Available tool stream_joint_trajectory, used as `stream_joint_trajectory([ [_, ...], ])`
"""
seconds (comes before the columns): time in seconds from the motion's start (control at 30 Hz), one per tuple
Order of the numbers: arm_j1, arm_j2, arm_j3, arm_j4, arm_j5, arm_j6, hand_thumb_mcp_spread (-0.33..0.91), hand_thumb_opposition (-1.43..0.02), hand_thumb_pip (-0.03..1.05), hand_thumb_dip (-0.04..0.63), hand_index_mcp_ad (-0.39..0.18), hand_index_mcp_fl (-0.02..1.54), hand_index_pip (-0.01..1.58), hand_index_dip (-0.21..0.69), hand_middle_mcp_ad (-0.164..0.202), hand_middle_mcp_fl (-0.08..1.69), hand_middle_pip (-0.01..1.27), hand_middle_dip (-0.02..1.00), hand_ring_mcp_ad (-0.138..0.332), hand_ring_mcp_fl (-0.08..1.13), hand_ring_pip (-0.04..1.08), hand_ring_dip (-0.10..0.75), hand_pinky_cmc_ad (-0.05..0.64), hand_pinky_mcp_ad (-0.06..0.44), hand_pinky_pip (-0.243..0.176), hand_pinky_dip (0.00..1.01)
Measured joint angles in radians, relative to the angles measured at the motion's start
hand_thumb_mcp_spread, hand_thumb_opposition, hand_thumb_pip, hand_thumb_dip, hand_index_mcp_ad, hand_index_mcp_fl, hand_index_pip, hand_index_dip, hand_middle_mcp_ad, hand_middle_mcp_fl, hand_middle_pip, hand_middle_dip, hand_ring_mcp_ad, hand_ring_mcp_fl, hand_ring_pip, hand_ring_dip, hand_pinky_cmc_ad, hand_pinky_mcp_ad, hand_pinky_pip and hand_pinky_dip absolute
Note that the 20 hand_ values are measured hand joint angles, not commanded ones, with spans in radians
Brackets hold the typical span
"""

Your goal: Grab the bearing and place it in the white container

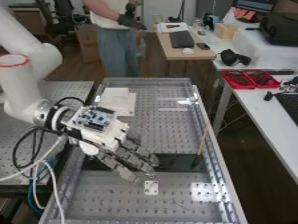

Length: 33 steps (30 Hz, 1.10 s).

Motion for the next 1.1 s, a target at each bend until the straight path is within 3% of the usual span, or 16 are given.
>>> stream_joint_trajectory([
  [0.17,-0.015,0.030,-0.023,0.001,-0.060,-0.028,0.53,-0.80,0.43,0.253,-0.103,0.17,1.35,0.342,0.059,0.13,0.14,0.19,0.126,0.02,0.11,0.037,0.307,0.216,-0.061,0.15],
  [0.53,-0.146,0.029,-0.043,0.048,-0.356,-0.106,0.53,-0.80,0.44,0.251,-0.103,0.17,1.35,0.333,0.058,0.09,0.14,0.19,0.115,0.02,0.11,0.037,0.307,0.213,-0.061,0.15],
  [0.87,-0.185,-0.009,-0.010,0.062,-0.448,-0.104,0.53,-0.80,0.44,0.251,-0.101,0.17,1.35,0.328,0.058,0.09,0.14,0.19,0.115,0.02,0.11,0.037,0.307,0.215,-0.061,0.15],
  [1.1,-0.195,-0.036,0.036,0.044,-0.492,-0.132,0.53,-0.80,0.44,0.251,-0.103,0.17,1.35,0.328,0.058,0.09,0.14,0.19,0.115,0.02,0.11,0.037,0.307,0.215,-0.061,0.15],
])
